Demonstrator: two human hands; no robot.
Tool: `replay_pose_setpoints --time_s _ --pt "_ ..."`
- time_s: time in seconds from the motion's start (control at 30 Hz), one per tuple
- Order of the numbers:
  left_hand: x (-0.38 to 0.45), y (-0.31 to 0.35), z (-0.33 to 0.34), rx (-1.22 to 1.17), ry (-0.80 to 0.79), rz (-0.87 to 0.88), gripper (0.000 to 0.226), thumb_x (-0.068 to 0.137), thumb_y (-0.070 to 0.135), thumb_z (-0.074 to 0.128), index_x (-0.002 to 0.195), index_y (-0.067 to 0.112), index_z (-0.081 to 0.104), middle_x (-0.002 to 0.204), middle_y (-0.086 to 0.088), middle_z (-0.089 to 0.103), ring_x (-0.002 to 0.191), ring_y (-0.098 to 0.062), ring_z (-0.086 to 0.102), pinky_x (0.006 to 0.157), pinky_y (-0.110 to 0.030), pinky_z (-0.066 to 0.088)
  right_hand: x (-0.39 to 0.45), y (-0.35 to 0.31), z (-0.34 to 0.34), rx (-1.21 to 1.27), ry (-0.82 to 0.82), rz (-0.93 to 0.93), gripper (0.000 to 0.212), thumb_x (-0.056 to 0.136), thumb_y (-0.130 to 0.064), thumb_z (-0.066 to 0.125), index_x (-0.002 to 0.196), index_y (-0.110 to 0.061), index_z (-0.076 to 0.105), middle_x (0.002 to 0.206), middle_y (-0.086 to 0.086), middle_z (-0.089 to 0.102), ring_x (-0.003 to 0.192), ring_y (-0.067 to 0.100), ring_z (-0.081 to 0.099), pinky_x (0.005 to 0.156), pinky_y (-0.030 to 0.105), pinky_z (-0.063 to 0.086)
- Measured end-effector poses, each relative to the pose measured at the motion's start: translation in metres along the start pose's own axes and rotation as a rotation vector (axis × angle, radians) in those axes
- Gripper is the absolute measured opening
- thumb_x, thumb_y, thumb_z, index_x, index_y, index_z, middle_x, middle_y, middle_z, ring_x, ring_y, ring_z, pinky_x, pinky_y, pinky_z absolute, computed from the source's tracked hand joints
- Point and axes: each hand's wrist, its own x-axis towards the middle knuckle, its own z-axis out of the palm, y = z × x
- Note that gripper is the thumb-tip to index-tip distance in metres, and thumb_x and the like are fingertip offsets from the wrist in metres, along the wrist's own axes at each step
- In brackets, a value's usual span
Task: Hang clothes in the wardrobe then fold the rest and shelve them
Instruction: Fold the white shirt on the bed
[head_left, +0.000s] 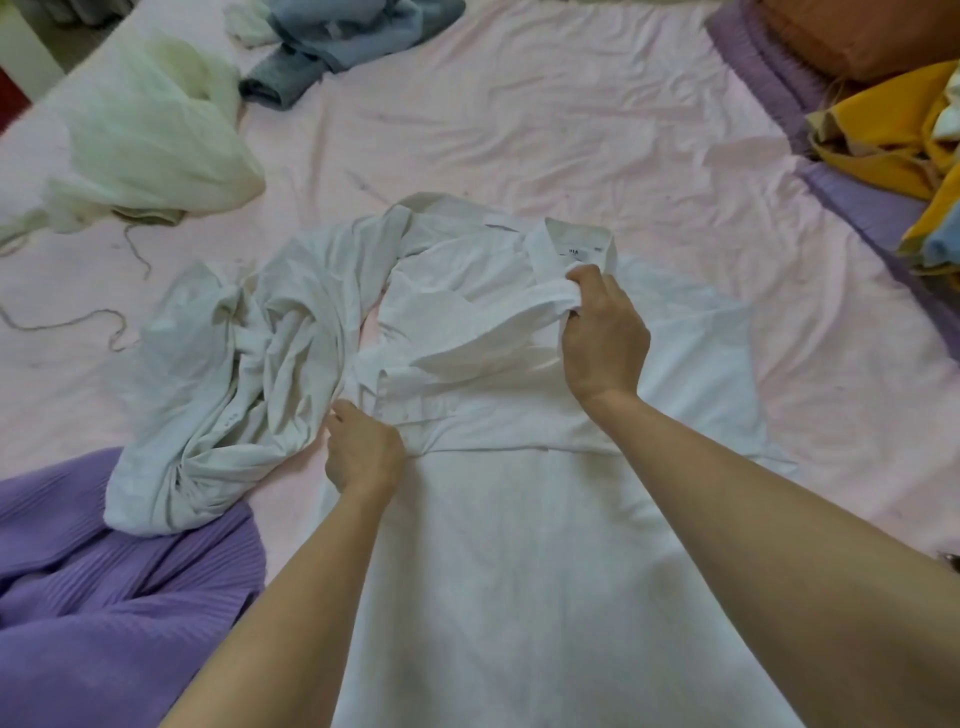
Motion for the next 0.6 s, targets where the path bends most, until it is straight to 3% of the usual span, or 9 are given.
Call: replay_pose_setpoints --time_s 0.1,0.17,0.2,0.23,0.3,0.37,0.47,0.53,0.6 --pt "0.001 0.0 -0.001 0.249 0.284 0.713 0.029 0.077 0.002 0.059 0.107 0.003 0.059 0.103 -0.018 0.059 0.091 -0.037 0.057 0.075 -0.043 0.041 0.0 -0.001 0.002 -0.041 -0.013 -0.031 0.034 0.084 0.004 0.046 0.111 -0.012 0.059 0.091 0.007 0.062 0.079 0.029 0.056 0.067 0.03 0.028" --pt "0.005 0.003 0.004 0.415 0.161 1.215 0.03 0.07 0.002 0.06 0.1 0.007 0.063 0.101 -0.013 0.062 0.088 -0.034 0.06 0.076 -0.039 0.037 -0.002 -0.001 0.005 -0.066 -0.042 -0.048 0.035 0.083 0.005 0.045 0.111 -0.011 0.059 0.089 0.007 0.061 0.079 0.028 0.056 0.068 0.031 0.028" --pt "0.004 0.006 0.006 0.519 0.0 1.322 0.034 0.075 0.003 0.057 0.108 0.008 0.063 0.116 -0.013 0.061 0.1 -0.034 0.06 0.082 -0.037 0.037 -0.002 -0.001 0.005 -0.07 -0.048 -0.048 0.036 0.082 0.005 0.045 0.111 -0.011 0.059 0.089 0.008 0.061 0.079 0.029 0.056 0.068 0.032 0.028" --pt "0.004 0.009 0.008 0.622 -0.143 1.279 0.041 0.083 0.006 0.053 0.124 0.009 0.056 0.136 -0.012 0.051 0.117 -0.033 0.053 0.092 -0.038 0.037 -0.003 -0.002 0.005 -0.069 -0.047 -0.039 0.037 0.082 0.006 0.045 0.111 -0.011 0.059 0.089 0.007 0.061 0.077 0.028 0.055 0.069 0.032 0.028" --pt "0.009 0.019 0.008 0.693 -0.269 0.964 0.057 0.094 0.015 0.047 0.147 0.012 0.03 0.159 -0.008 0.019 0.135 -0.032 0.037 0.102 -0.04 0.035 -0.003 -0.004 0.004 -0.07 -0.058 -0.026 0.043 0.081 0.007 0.042 0.116 -0.012 0.059 0.084 0.006 0.06 0.07 0.026 0.049 0.071 0.033 0.029" --pt "0.015 0.033 0.003 0.588 -0.299 0.693 0.069 0.097 0.025 0.046 0.154 0.015 0.009 0.162 -0.005 0.004 0.135 -0.035 0.036 0.102 -0.044 0.036 -0.001 -0.005 0.003 -0.067 -0.064 -0.039 0.055 0.078 0.01 0.039 0.123 -0.016 0.058 0.078 0.004 0.055 0.068 0.025 0.047 0.075 0.034 0.031" --pt "0.013 0.059 -0.01 0.306 -0.277 0.575 0.084 0.097 0.034 0.049 0.153 0.022 -0.013 0.162 -0.005 -0.01 0.138 -0.034 0.033 0.1 -0.047 0.038 0.004 -0.005 0.002 -0.013 0.045 -0.101 0.062 0.072 0.013 0.039 0.124 -0.013 0.061 0.095 0.01 0.065 0.087 0.03 0.061 0.082 0.037 0.041" --pt "0.005 0.074 -0.017 -0.012 -0.237 0.517 0.095 0.095 0.027 0.056 0.15 0.023 -0.021 0.16 -0.011 -0.016 0.144 -0.031 0.024 0.097 -0.035 0.039 0.005 -0.005 0.001 -0.008 0.092 -0.139 0.067 0.071 0.018 0.039 0.13 -0.009 0.057 0.118 0.018 0.063 0.113 0.033 0.058 0.094 0.044 0.044" --pt "0.0 0.094 -0.023 -0.28 -0.167 0.446 0.105 0.092 0.021 0.064 0.149 0.025 -0.025 0.157 -0.016 -0.023 0.146 -0.029 0.017 0.086 -0.012 0.031 0.006 -0.003 -0.006 -0.031 0.081 -0.17 0.073 0.072 0.019 0.037 0.139 -0.008 0.047 0.133 0.02 0.054 0.132 0.033 0.044 0.108 0.046 0.035"
